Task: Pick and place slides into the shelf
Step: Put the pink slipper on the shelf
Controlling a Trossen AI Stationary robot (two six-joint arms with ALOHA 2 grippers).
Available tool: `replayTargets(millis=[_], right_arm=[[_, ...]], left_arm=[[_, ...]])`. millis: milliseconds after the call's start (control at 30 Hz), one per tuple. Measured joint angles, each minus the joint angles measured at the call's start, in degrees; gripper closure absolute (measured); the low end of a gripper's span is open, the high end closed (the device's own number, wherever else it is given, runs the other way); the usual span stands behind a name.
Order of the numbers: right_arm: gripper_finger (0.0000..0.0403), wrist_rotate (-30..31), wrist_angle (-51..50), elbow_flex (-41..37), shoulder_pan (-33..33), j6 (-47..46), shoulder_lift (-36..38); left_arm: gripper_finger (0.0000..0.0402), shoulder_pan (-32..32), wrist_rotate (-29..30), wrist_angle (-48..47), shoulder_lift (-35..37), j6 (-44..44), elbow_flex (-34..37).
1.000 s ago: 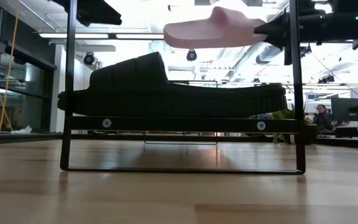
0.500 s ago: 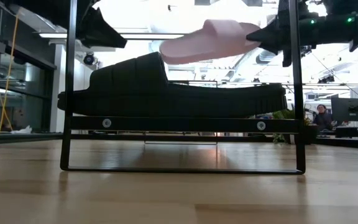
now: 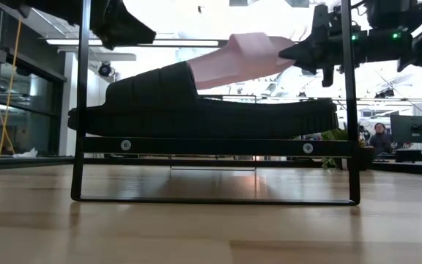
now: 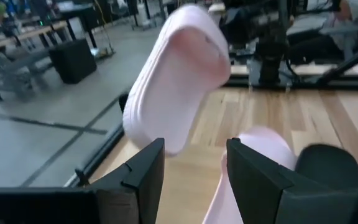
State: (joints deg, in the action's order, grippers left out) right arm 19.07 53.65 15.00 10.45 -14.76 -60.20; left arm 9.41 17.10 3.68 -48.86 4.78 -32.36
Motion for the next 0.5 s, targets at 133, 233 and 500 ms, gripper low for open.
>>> replayTargets(millis=[133, 233, 500], right_arm=[[0.0384, 0.0, 3.6, 0.0, 0.9, -2.2, -3.0], [0.0384, 0.2, 5.8, 0.0, 0.9, -4.6, -5.8], [0.0384, 2.0, 12.5, 0.0, 0.9, -15.2, -14.0]], left_arm=[[0.0245, 0.0, -0.1, 2.5, 0.0, 1.4, 0.0], [0.0245, 0.0, -0.6, 2.6, 0.0, 1.4, 0.0], [0.0245, 0.0, -0.7, 2.0, 0.0, 0.6, 0.0]])
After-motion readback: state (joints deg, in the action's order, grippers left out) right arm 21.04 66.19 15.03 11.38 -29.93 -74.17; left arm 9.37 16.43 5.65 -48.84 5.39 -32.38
